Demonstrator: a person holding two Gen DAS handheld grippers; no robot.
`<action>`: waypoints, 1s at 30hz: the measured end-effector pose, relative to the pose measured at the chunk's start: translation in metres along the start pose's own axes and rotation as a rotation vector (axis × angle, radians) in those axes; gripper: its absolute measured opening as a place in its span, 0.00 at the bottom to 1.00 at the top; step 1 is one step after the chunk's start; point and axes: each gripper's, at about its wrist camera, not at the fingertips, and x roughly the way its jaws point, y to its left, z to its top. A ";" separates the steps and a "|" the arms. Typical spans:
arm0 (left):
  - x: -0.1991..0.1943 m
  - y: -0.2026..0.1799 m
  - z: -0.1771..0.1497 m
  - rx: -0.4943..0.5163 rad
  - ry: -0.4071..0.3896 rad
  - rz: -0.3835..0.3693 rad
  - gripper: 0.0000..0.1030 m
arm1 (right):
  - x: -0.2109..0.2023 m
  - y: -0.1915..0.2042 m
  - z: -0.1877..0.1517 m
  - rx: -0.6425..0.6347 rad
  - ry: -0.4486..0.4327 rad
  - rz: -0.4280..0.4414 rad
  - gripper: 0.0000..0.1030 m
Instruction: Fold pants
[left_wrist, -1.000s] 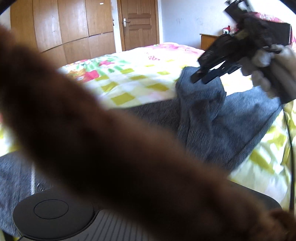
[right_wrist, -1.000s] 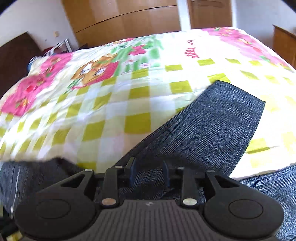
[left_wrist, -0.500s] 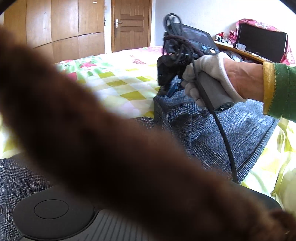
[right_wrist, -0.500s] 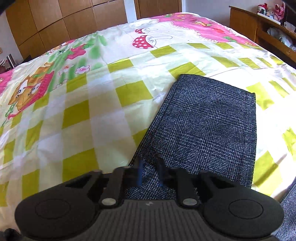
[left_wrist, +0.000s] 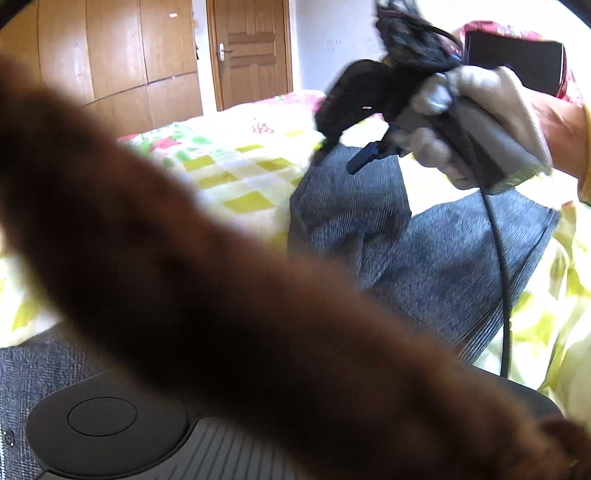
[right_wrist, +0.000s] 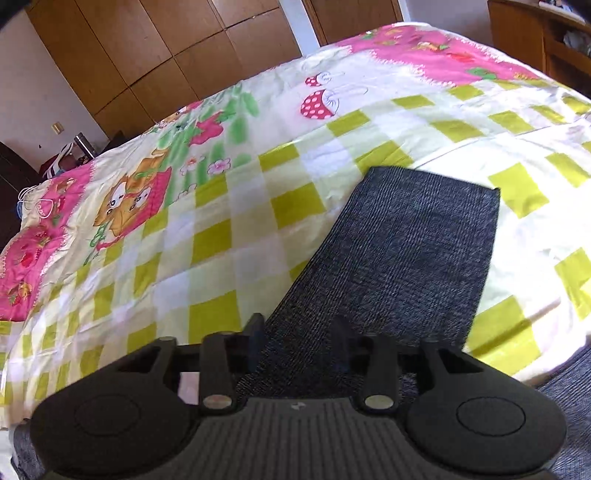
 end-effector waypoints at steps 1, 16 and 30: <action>0.000 -0.001 -0.002 0.008 -0.002 0.001 0.16 | 0.009 0.003 -0.001 0.019 0.017 -0.010 0.56; 0.001 0.009 -0.002 -0.054 -0.027 -0.035 0.16 | 0.044 0.018 0.007 0.000 0.018 -0.130 0.20; 0.008 -0.079 0.004 0.158 -0.014 -0.139 0.26 | -0.152 -0.170 -0.128 0.369 -0.285 0.038 0.19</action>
